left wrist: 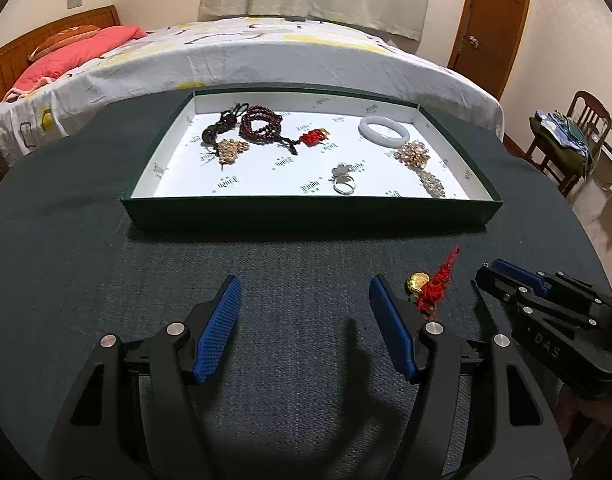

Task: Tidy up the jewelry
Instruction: 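Grasp the small flower brooch with the right tool while the left tool grasps the red knotted charm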

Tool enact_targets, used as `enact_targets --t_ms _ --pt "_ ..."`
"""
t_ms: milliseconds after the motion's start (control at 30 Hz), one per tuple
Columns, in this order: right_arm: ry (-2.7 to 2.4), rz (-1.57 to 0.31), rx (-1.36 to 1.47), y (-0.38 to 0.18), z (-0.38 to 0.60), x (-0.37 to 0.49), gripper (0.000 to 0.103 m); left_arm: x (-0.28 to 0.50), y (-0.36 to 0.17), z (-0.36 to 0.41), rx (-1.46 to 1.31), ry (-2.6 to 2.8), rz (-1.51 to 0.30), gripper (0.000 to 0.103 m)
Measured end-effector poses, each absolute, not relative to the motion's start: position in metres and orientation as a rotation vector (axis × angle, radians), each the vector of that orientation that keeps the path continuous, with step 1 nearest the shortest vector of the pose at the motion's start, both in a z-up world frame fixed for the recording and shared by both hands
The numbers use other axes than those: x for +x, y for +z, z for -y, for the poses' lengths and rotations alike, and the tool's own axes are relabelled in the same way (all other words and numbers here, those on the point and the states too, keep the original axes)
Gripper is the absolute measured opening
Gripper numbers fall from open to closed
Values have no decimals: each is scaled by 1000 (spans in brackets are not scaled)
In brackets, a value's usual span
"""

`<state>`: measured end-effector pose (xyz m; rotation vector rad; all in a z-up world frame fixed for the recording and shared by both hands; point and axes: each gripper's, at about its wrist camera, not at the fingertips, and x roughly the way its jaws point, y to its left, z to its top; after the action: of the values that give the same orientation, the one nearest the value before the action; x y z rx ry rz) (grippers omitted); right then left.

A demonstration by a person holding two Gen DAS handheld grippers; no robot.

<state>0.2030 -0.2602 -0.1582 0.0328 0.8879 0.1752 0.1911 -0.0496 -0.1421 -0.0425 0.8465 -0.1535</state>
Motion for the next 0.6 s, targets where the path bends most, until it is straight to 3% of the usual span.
enact_targets --t_ms 600 --pt "164 -862 80 -152 278 192 10 187 -146 91 -10 -236 -866 65"
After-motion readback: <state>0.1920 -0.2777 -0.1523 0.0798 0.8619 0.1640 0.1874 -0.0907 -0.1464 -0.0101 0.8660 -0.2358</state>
